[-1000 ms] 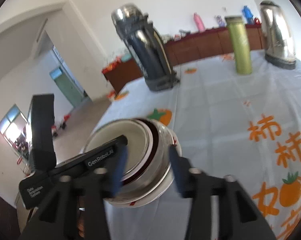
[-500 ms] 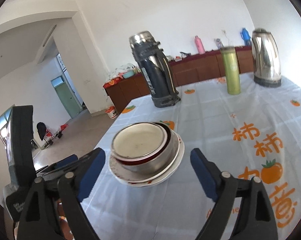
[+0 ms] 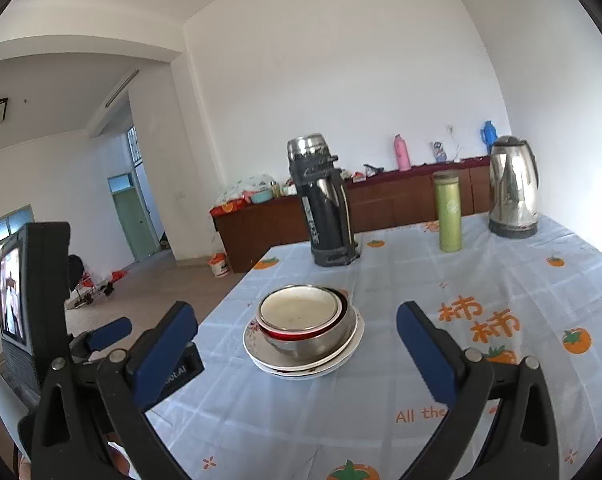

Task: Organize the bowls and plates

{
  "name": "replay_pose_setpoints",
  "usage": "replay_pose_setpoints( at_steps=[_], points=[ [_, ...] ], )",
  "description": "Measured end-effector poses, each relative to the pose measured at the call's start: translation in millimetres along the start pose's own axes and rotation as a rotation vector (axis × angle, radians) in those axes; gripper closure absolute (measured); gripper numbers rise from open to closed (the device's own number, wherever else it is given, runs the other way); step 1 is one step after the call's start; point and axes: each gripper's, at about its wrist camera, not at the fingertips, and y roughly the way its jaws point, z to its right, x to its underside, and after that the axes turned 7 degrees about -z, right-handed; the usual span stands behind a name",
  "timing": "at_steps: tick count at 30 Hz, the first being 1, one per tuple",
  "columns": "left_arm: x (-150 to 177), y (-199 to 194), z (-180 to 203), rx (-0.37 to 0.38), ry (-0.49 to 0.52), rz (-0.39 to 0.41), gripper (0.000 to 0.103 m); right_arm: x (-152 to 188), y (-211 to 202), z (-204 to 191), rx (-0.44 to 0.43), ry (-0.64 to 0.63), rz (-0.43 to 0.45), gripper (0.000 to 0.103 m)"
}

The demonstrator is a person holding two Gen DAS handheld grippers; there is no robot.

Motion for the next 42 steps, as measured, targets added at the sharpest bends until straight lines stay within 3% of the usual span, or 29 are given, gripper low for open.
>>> replay_pose_setpoints(
  at_steps=[23, 42],
  points=[
    [8.4, -32.9, 11.5, -0.011, 0.004, 0.033, 0.018, 1.8, -38.1, 6.4, 0.027, 0.009, 0.055, 0.0],
    [8.2, -30.8, 14.9, -0.022, 0.008, 0.034, 0.018, 1.0, -46.1, 4.5, 0.029, 0.009, 0.072, 0.0]
  ],
)
